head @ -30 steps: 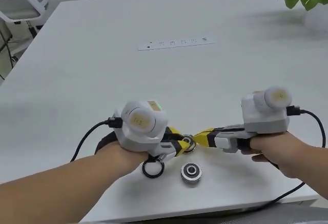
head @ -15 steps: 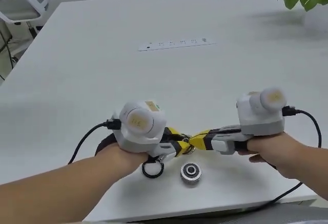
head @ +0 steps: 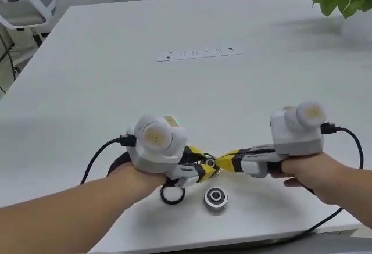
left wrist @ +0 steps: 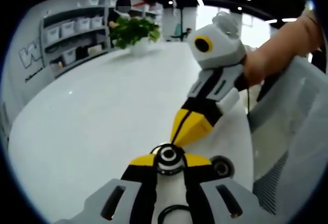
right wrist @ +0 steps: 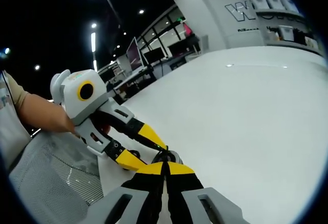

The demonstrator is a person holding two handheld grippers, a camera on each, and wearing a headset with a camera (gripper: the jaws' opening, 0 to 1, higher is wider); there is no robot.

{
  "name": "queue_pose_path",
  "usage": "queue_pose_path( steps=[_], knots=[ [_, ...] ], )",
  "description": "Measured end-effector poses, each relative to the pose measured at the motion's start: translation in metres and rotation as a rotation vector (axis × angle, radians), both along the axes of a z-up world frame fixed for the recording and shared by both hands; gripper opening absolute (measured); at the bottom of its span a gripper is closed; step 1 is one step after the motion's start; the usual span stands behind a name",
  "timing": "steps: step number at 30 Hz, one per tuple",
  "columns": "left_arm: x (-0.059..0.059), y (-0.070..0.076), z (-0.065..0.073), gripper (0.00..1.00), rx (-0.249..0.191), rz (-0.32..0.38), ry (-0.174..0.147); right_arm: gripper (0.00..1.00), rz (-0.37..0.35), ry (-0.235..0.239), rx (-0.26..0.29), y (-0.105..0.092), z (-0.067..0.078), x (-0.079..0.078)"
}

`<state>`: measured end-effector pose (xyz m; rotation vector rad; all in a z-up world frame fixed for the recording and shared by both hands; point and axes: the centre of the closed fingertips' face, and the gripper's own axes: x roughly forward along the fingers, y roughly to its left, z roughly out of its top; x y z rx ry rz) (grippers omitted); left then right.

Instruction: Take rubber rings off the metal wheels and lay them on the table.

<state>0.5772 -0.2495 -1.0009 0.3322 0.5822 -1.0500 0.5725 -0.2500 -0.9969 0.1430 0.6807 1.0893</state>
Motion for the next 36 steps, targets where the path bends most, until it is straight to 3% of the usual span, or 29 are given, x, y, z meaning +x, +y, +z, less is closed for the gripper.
queue_pose_path(
  steps=[6,12,22,31,36],
  knots=[
    [-0.006,0.002,0.012,0.23,-0.038,-0.013,0.008,0.0,-0.001,-0.001,0.013,-0.001,0.006,0.001],
    [-0.011,0.012,0.022,0.26,-0.048,-0.031,-0.008,0.0,0.0,0.003,0.032,-0.002,0.011,0.0],
    [-0.018,0.031,0.043,0.32,-0.103,0.0,-0.005,0.0,0.007,0.004,0.058,0.001,0.022,-0.005],
    [-0.025,0.06,0.066,0.4,-0.167,0.045,-0.006,0.0,0.016,0.013,0.073,0.004,0.032,-0.011],
    [-0.033,0.076,0.073,0.45,-0.179,0.057,-0.015,0.0,0.04,0.025,0.088,0.014,0.038,-0.016]
  ],
)
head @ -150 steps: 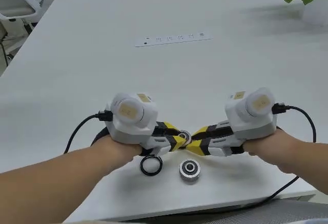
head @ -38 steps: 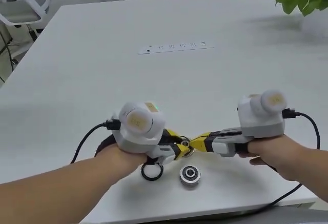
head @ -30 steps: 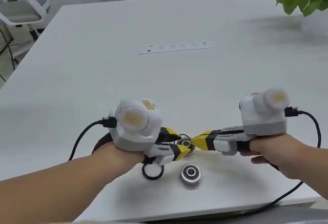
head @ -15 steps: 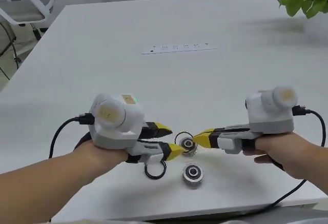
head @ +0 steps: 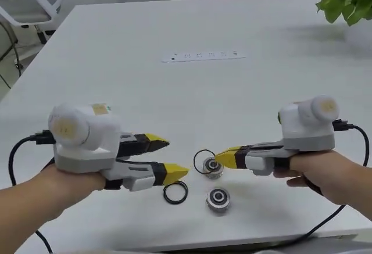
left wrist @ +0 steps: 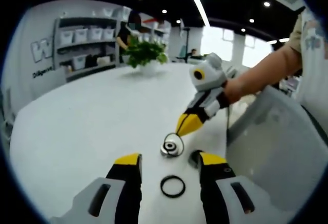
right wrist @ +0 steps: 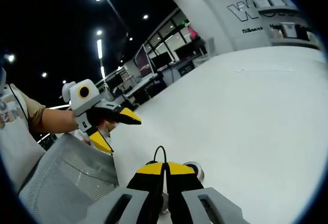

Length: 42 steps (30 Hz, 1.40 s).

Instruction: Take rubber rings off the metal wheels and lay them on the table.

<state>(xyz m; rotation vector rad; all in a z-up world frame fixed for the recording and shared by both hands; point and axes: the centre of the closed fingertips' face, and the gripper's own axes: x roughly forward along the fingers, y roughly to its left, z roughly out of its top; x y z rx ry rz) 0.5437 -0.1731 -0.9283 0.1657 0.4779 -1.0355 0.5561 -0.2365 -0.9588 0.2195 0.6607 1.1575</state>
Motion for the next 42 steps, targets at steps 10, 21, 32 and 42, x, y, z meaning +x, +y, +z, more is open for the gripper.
queue_pose_path(
  steps=[10,21,32,42],
  knots=[
    [-0.019,0.017,0.009,0.56,-0.017,-0.017,-0.008,0.0,0.051,0.042,0.023,0.023,0.008,-0.006],
    [-0.023,0.036,0.01,0.64,-0.011,0.028,-0.023,0.0,0.116,0.073,-0.009,0.042,-0.002,-0.014],
    [-0.029,0.056,0.002,0.66,0.025,0.063,-0.025,0.0,0.166,0.126,-0.095,0.053,-0.029,-0.027],
    [-0.033,0.063,-0.003,0.66,0.042,0.073,-0.019,0.0,0.164,0.149,-0.152,0.056,-0.045,-0.026]
  ],
)
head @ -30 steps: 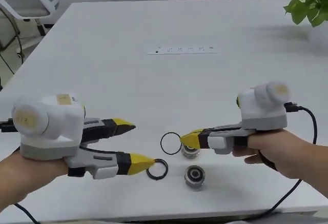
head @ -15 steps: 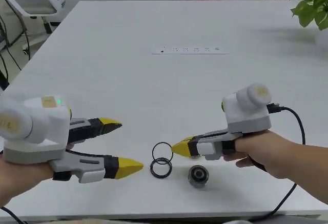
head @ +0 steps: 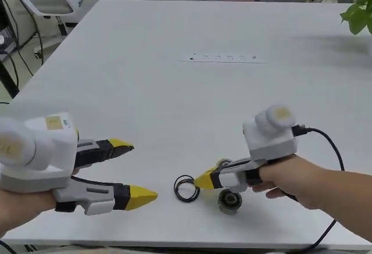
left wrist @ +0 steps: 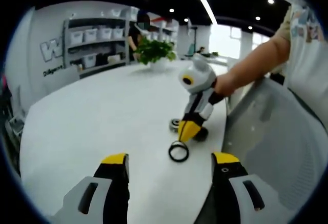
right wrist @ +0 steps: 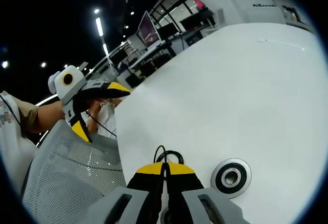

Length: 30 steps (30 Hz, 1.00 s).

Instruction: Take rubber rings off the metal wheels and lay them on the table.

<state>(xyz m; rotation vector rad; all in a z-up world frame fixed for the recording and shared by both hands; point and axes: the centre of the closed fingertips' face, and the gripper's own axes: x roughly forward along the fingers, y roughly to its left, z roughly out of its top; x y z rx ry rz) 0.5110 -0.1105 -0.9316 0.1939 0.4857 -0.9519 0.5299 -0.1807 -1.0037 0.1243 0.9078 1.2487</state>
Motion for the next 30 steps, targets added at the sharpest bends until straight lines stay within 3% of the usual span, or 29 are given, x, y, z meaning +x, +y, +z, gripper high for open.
queue_pose_path(
  steps=[13,18,30],
  knots=[
    [-0.001,0.003,-0.006,0.66,0.019,-0.001,0.011,0.0,-0.038,-0.003,-0.04,-0.006,-0.01,0.006],
    [-0.001,0.001,-0.005,0.66,0.019,-0.004,0.014,0.05,-0.042,-0.01,-0.036,-0.006,-0.009,0.007],
    [-0.001,-0.003,0.003,0.66,0.024,-0.02,0.005,0.17,-0.065,-0.064,0.04,-0.012,0.023,0.013]
  ],
)
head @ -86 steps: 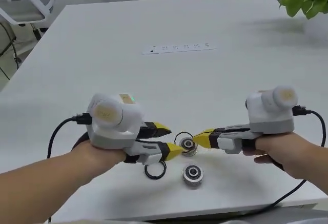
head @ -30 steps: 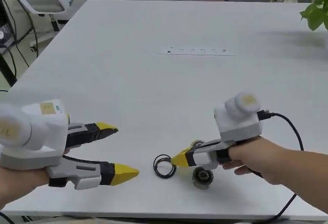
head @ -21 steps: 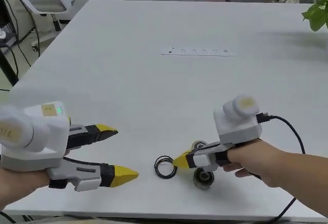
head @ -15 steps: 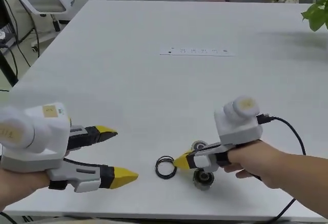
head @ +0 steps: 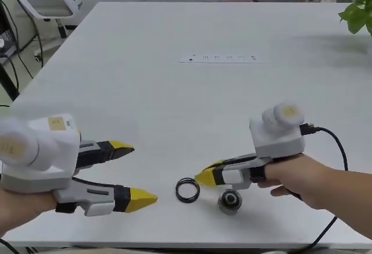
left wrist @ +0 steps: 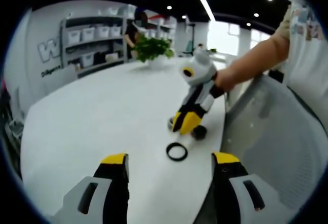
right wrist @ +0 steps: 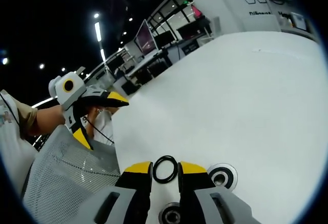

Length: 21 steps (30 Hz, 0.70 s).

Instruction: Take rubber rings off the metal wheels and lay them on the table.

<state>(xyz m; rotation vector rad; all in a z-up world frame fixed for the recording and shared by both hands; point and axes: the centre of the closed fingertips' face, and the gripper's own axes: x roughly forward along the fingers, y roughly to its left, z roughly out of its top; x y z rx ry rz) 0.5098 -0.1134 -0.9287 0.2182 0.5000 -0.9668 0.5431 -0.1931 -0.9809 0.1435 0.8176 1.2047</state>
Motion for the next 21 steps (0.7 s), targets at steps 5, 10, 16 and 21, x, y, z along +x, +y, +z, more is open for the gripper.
queue_pose_path(
  steps=[5,10,16,21],
  knots=[
    [0.002,-0.003,0.004,0.66,-0.002,-0.005,-0.004,0.22,-0.022,-0.041,0.025,-0.009,0.018,0.002],
    [0.004,-0.005,0.009,0.67,-0.011,-0.004,-0.009,0.28,-0.034,-0.113,0.024,-0.027,0.03,0.006],
    [0.006,-0.008,0.017,0.68,-0.027,-0.002,-0.016,0.38,-0.043,-0.193,0.016,-0.044,0.046,0.004],
    [0.006,-0.011,0.023,0.69,-0.04,-0.004,-0.023,0.45,-0.06,-0.256,0.007,-0.06,0.056,0.002]
  ],
)
